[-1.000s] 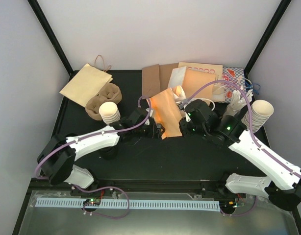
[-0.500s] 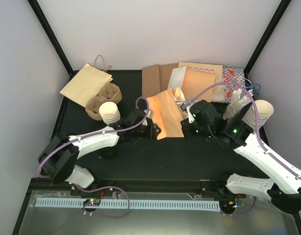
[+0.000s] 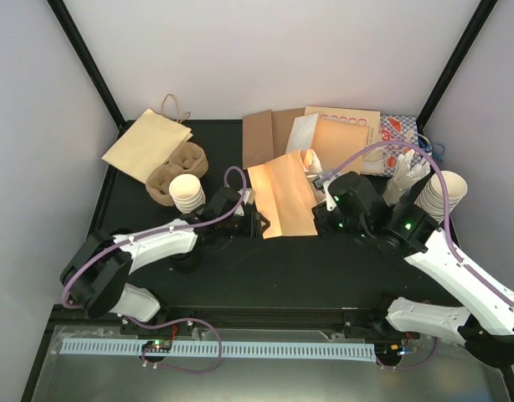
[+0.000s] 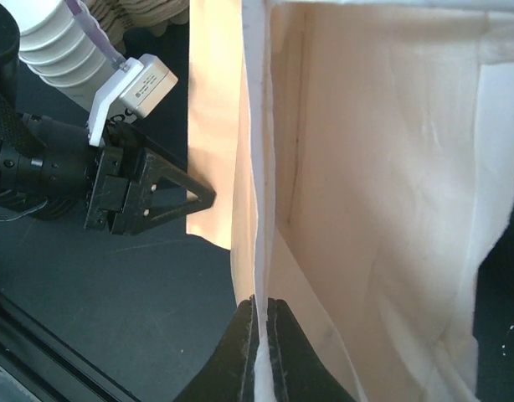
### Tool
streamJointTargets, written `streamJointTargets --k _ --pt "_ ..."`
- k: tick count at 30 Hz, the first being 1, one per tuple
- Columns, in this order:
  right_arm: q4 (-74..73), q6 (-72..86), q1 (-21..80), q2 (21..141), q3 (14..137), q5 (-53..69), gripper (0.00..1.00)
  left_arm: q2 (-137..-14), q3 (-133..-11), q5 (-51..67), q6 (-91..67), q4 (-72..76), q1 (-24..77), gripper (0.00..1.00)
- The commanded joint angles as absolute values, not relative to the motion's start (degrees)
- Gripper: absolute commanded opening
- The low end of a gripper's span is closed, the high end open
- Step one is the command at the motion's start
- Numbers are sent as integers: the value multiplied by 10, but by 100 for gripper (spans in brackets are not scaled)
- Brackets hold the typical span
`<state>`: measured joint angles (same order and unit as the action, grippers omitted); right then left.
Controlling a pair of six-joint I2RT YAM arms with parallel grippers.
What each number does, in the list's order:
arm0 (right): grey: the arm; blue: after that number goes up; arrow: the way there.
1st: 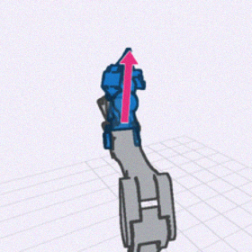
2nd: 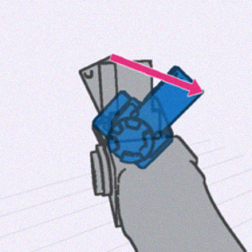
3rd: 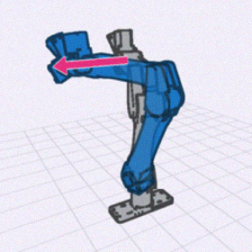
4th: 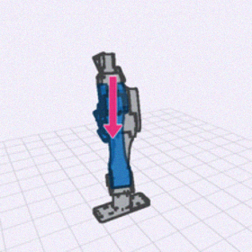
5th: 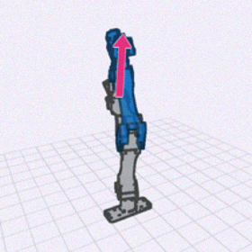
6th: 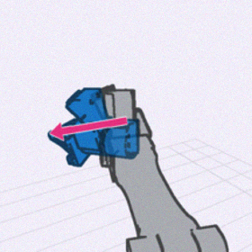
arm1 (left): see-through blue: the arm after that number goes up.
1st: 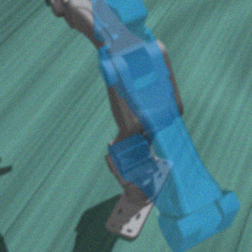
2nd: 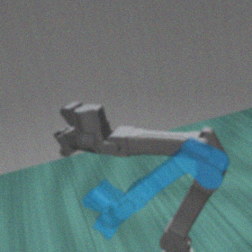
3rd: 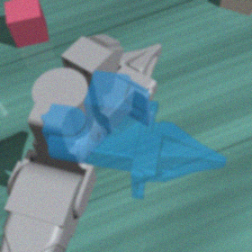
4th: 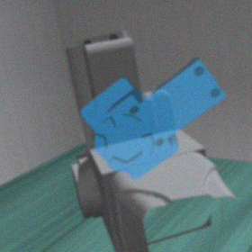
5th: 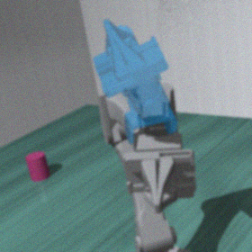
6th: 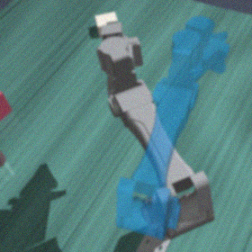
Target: Pack the takeout coffee
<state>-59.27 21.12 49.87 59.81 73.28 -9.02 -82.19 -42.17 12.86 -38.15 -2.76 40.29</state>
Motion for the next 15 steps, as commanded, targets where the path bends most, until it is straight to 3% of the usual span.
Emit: streamJointTargets --k 1,15 --pt "-601 220 502 568 770 -109 1 -809 -403 127 -384 -22 391 58" --pt "-618 231 502 551 835 -77 2 -814 -369 130 -384 7 386 61"
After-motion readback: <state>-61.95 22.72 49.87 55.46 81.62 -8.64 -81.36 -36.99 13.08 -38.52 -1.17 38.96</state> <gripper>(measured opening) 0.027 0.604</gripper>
